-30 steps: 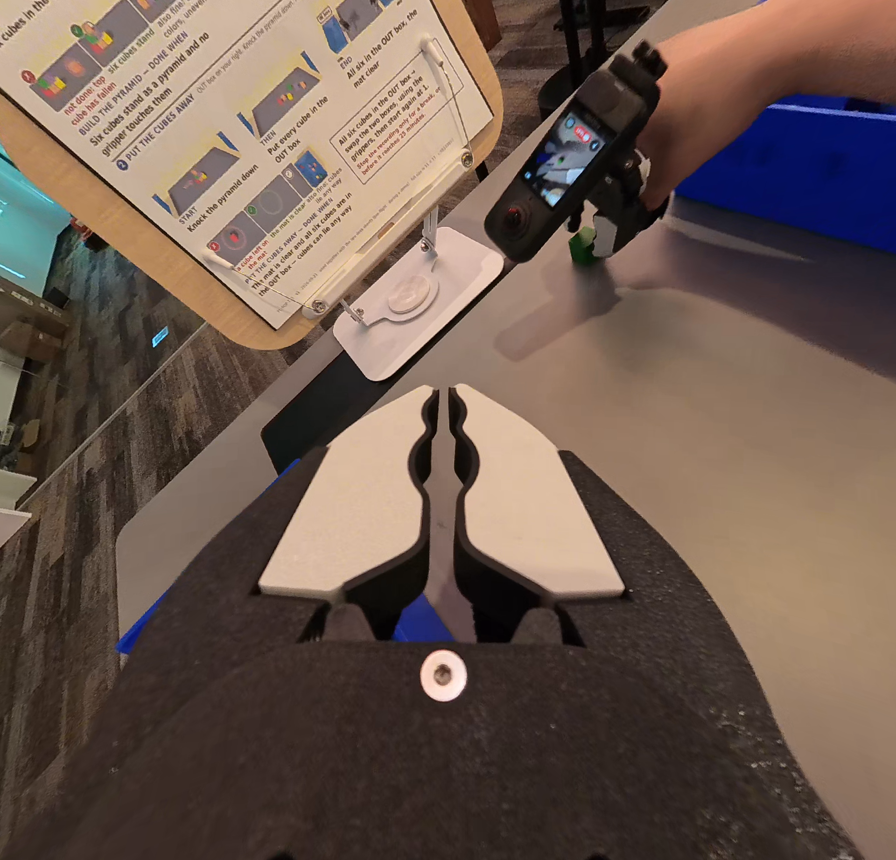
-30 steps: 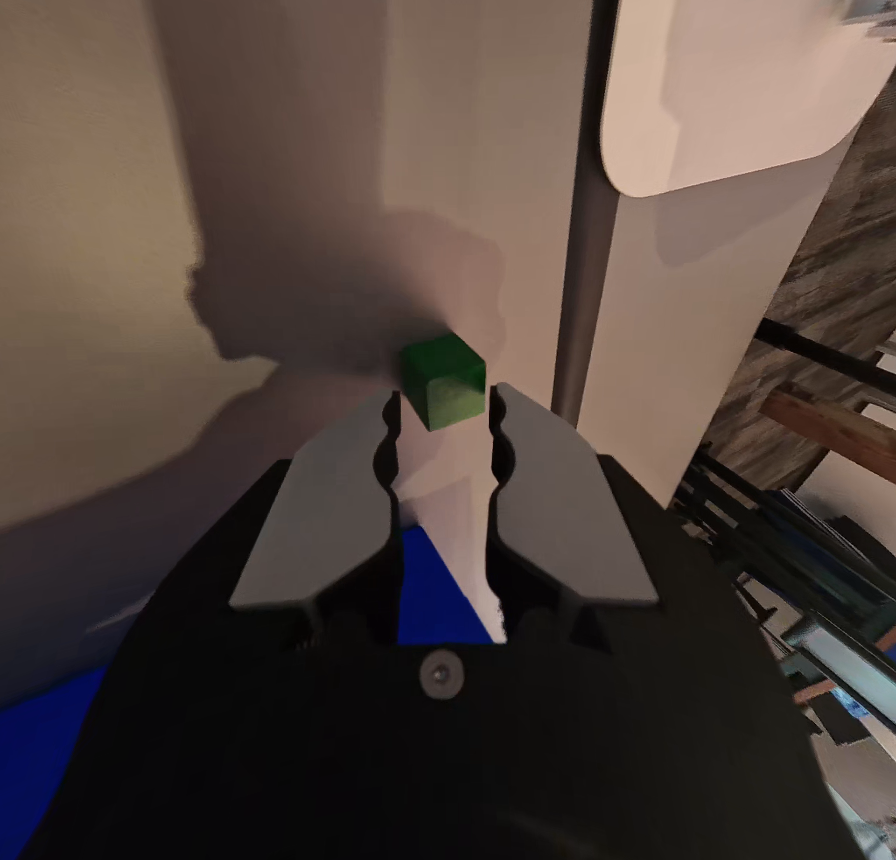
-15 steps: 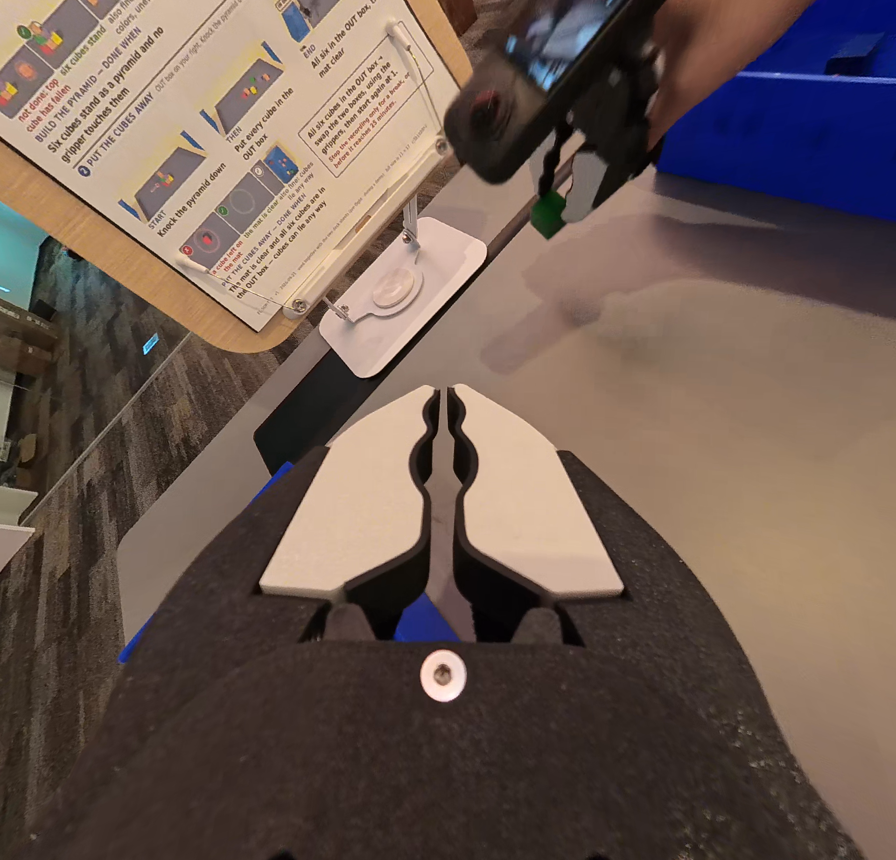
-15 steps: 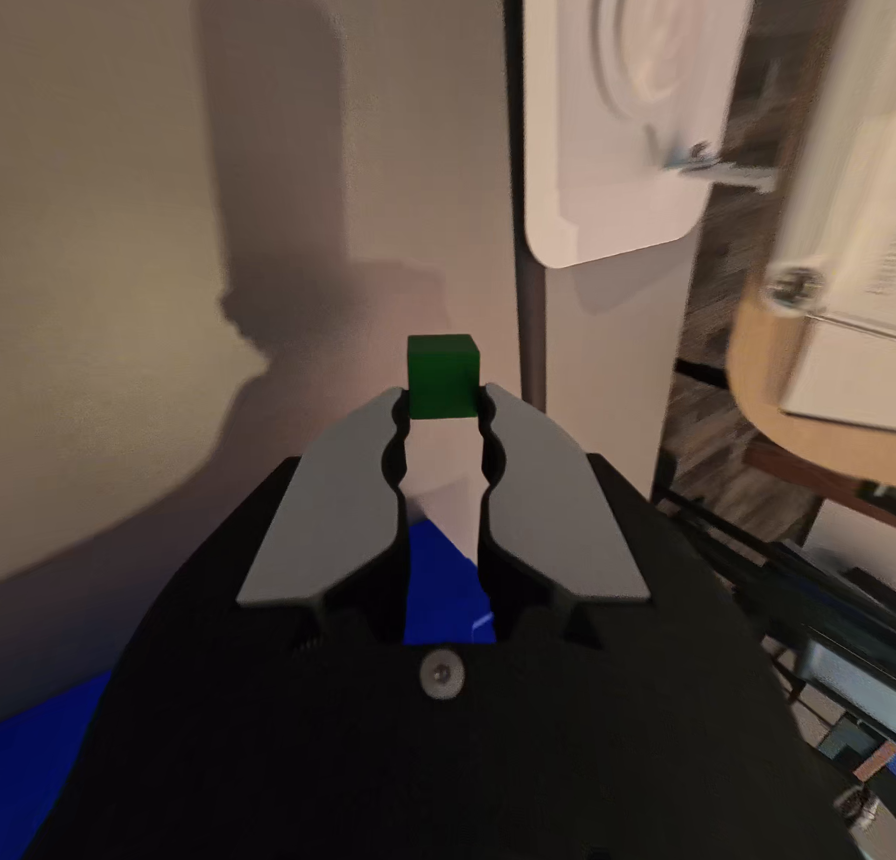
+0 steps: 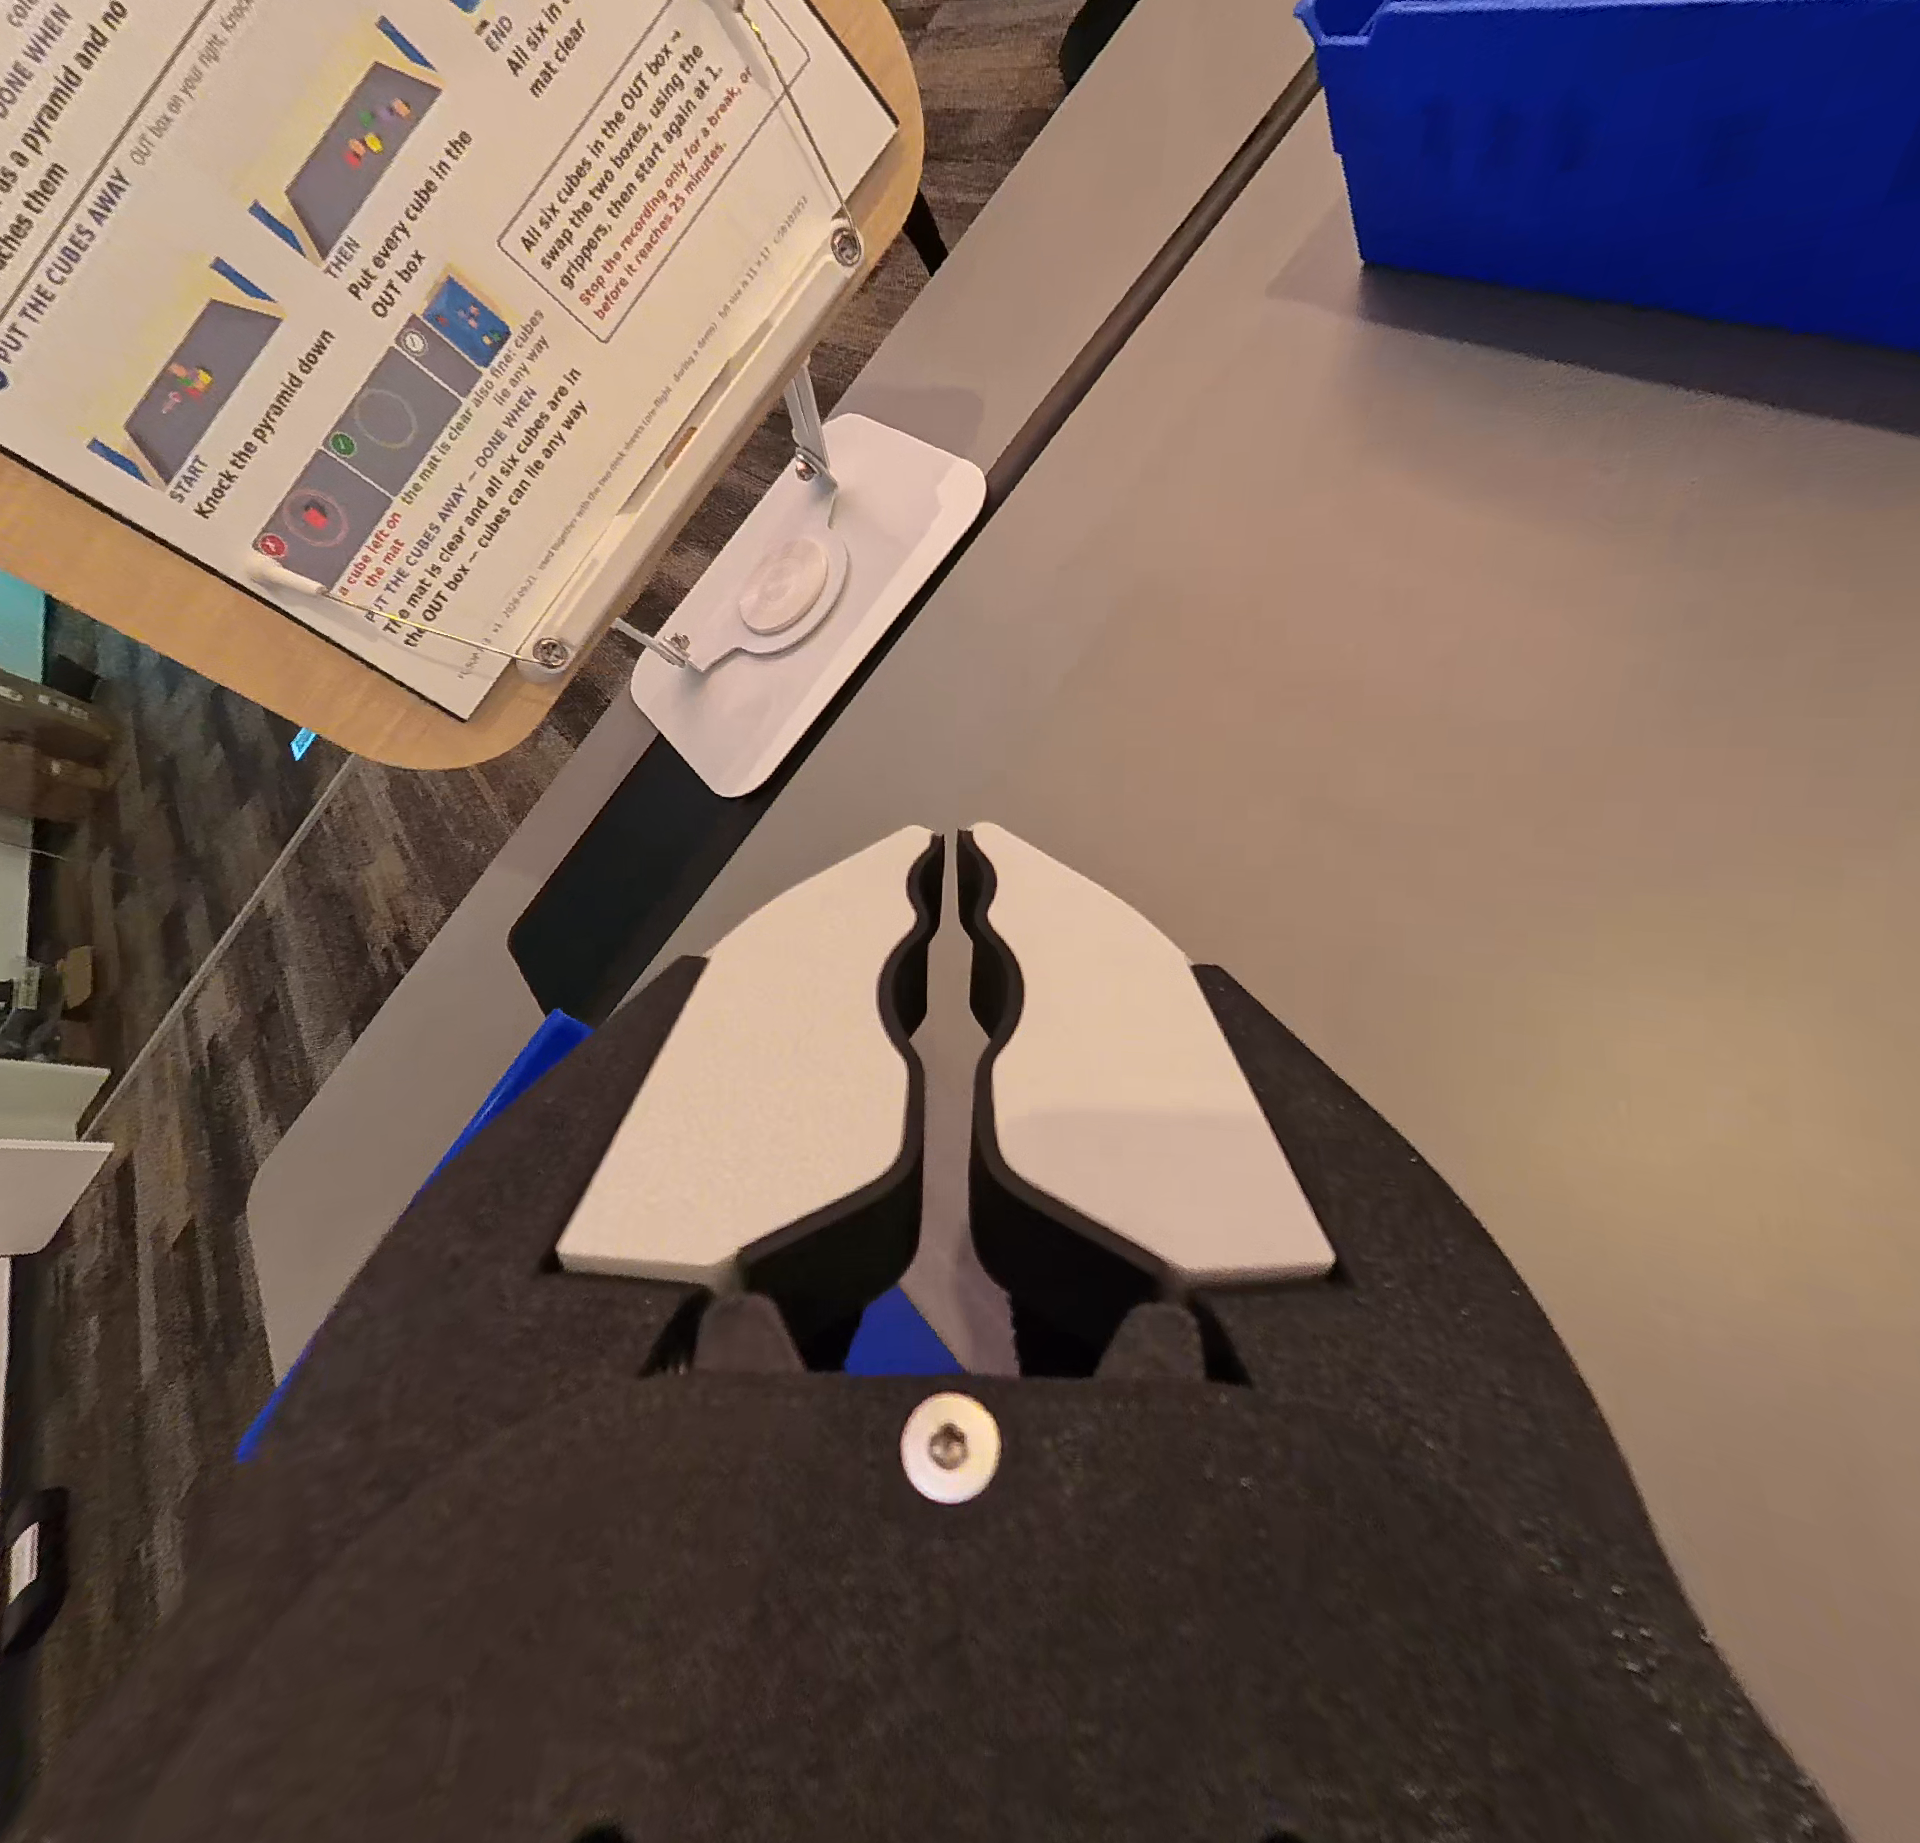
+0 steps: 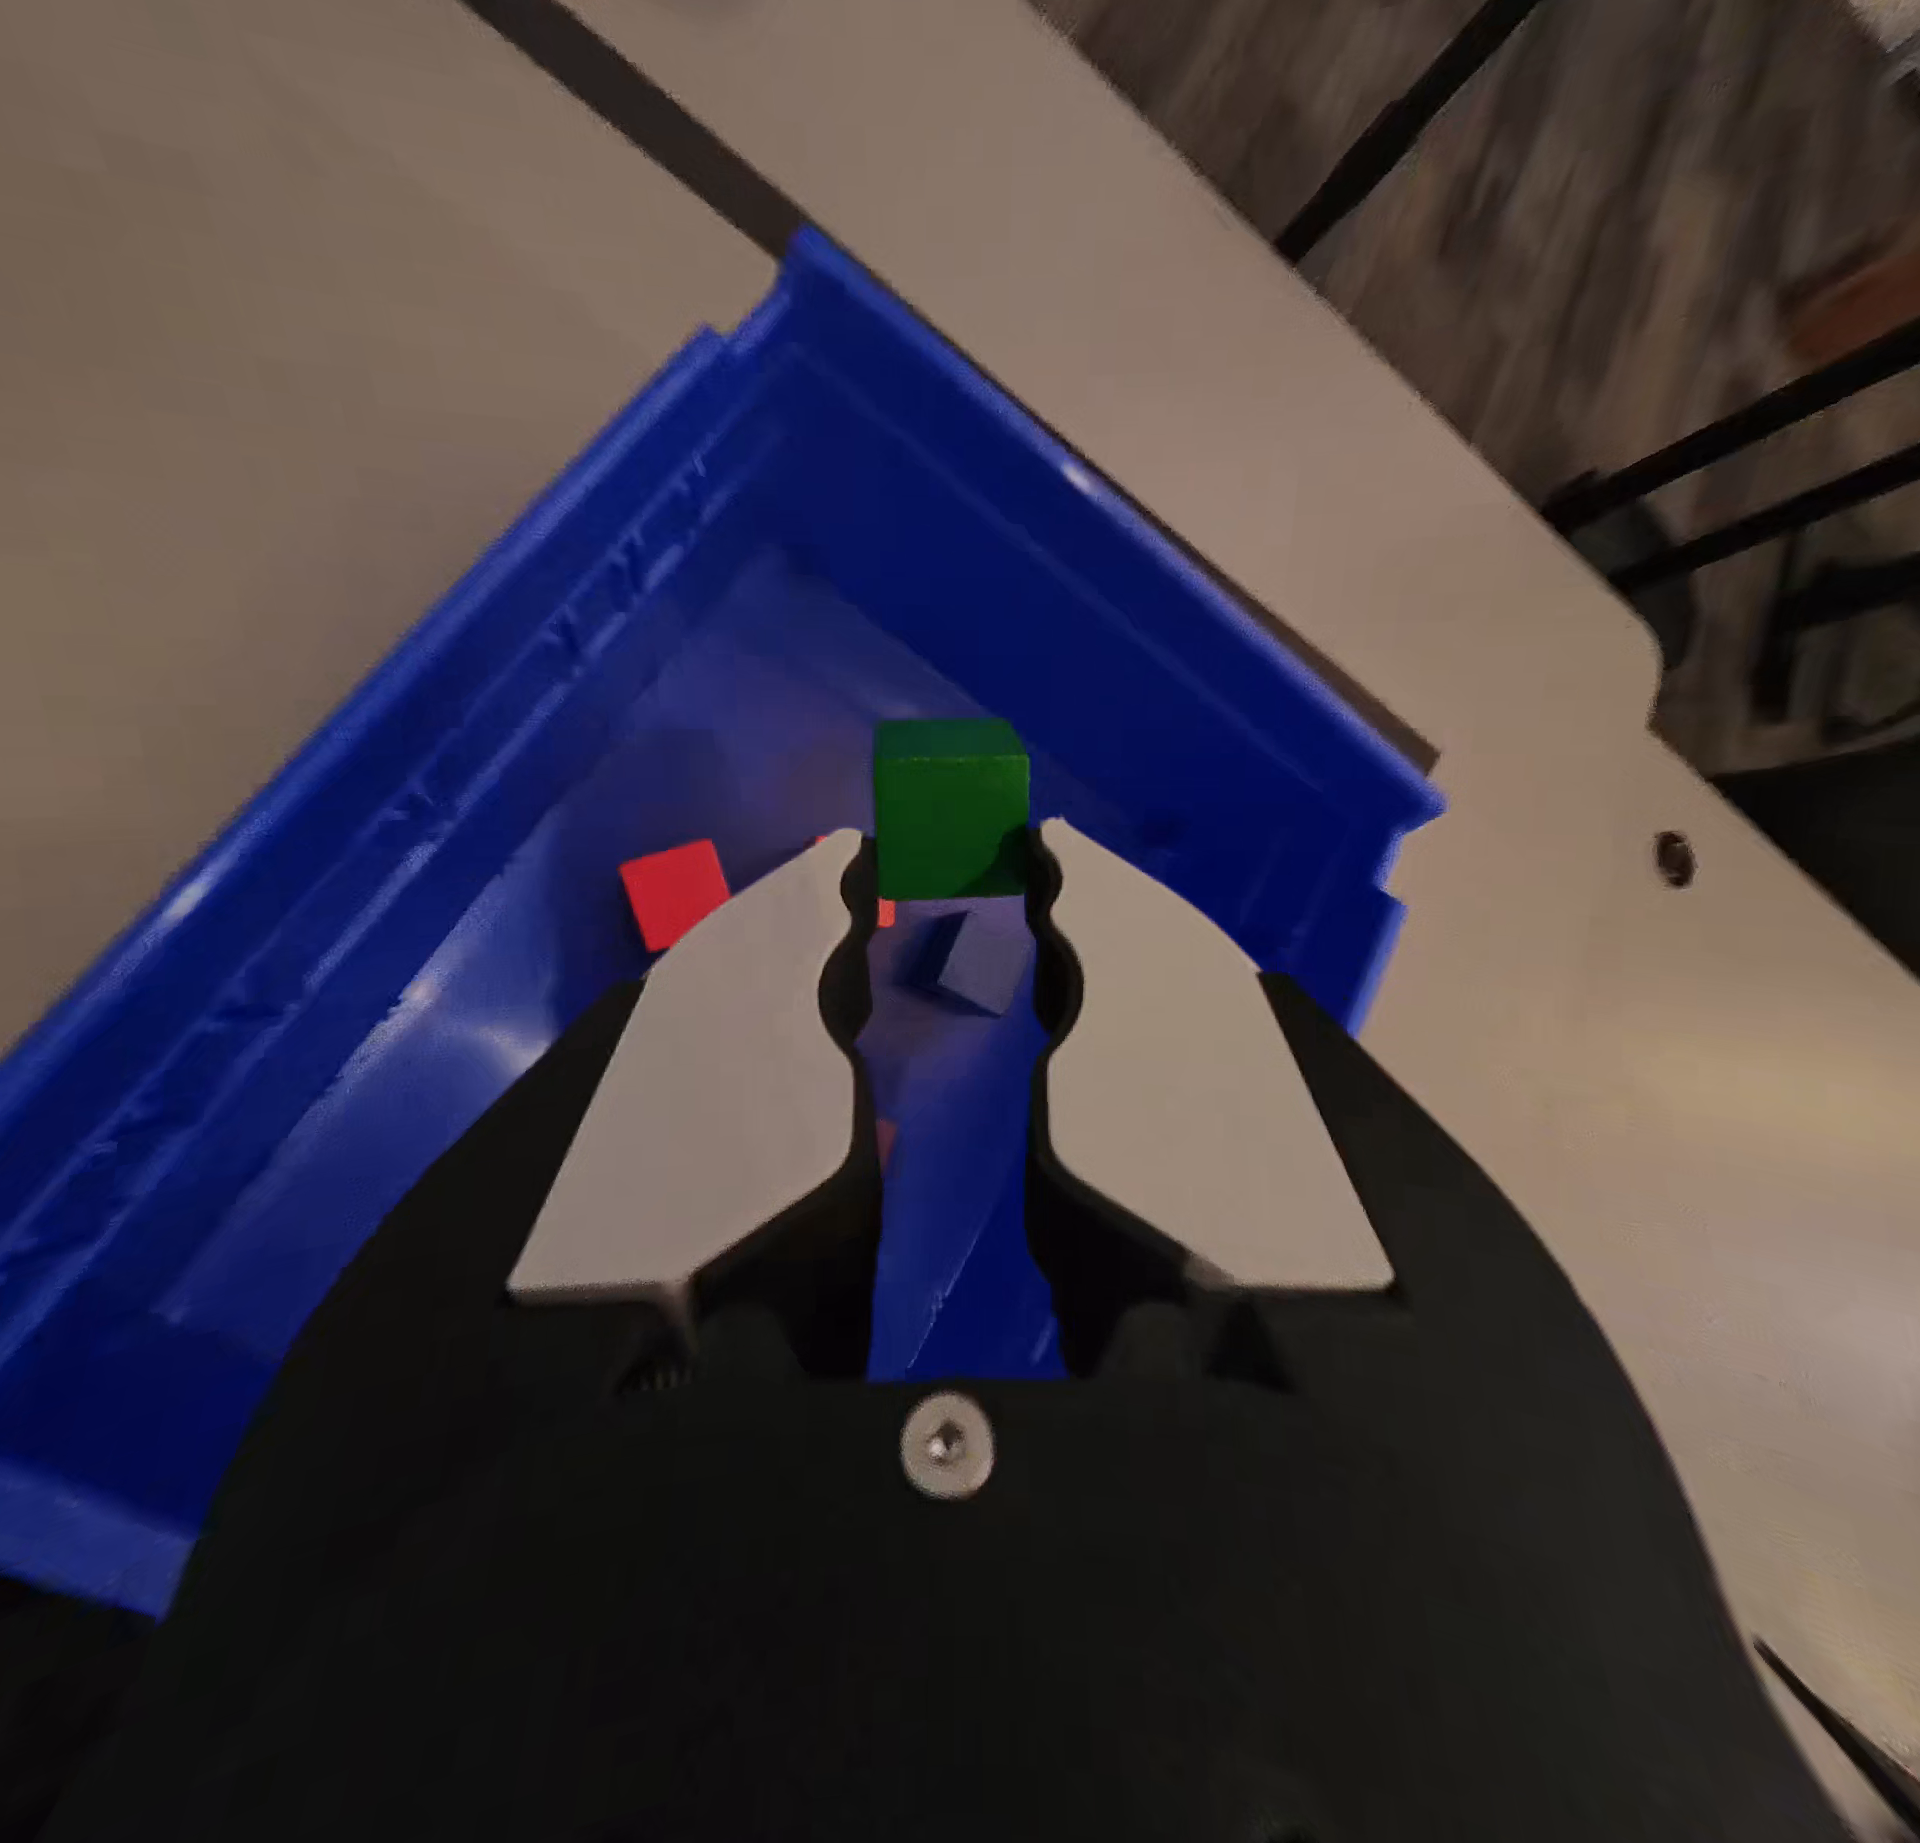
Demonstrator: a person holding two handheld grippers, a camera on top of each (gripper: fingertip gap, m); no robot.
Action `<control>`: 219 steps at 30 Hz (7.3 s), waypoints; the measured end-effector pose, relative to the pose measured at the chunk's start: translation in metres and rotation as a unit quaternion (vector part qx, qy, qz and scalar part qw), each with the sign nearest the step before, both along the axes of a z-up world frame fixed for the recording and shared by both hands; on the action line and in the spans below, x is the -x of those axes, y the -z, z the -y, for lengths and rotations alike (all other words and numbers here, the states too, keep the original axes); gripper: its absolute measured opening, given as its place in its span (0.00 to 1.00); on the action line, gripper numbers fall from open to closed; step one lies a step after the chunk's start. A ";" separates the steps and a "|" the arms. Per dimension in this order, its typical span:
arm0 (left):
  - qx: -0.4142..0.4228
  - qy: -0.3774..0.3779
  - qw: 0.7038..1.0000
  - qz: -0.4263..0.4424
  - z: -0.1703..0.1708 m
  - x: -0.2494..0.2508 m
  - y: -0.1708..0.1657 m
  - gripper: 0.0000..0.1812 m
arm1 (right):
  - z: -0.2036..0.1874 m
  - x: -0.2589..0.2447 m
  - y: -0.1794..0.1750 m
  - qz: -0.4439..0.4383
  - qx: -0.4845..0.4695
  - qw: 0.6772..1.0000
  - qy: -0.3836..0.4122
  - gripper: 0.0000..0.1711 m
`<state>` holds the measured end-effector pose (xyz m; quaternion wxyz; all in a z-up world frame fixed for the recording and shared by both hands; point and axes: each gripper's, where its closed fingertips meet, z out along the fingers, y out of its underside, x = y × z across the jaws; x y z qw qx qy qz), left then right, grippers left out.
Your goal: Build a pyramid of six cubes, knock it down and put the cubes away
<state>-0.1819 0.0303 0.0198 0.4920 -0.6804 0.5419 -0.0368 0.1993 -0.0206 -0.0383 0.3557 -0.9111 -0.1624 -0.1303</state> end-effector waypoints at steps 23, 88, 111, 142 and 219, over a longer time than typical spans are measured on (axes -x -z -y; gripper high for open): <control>0.019 -0.284 0.957 0.053 -0.074 0.203 -0.035 0.29 | 0.090 -0.107 0.016 -0.147 0.041 0.953 0.263 0.35; 0.221 -0.199 0.920 -0.257 -0.006 0.066 0.120 0.29 | 0.057 0.058 0.103 -0.196 0.356 0.900 0.159 0.18; 0.244 -0.079 0.963 -0.080 0.018 0.095 0.023 0.22 | 0.058 0.025 0.106 -0.224 0.394 0.879 0.150 0.04; 0.163 -0.441 0.874 0.124 -0.025 0.350 -0.024 0.20 | -0.089 0.407 -0.067 -0.176 0.387 0.896 -0.126 0.03; 0.251 -0.352 0.902 -0.015 -0.054 0.321 0.047 0.19 | -0.023 0.248 0.083 -0.247 0.302 0.916 0.093 0.09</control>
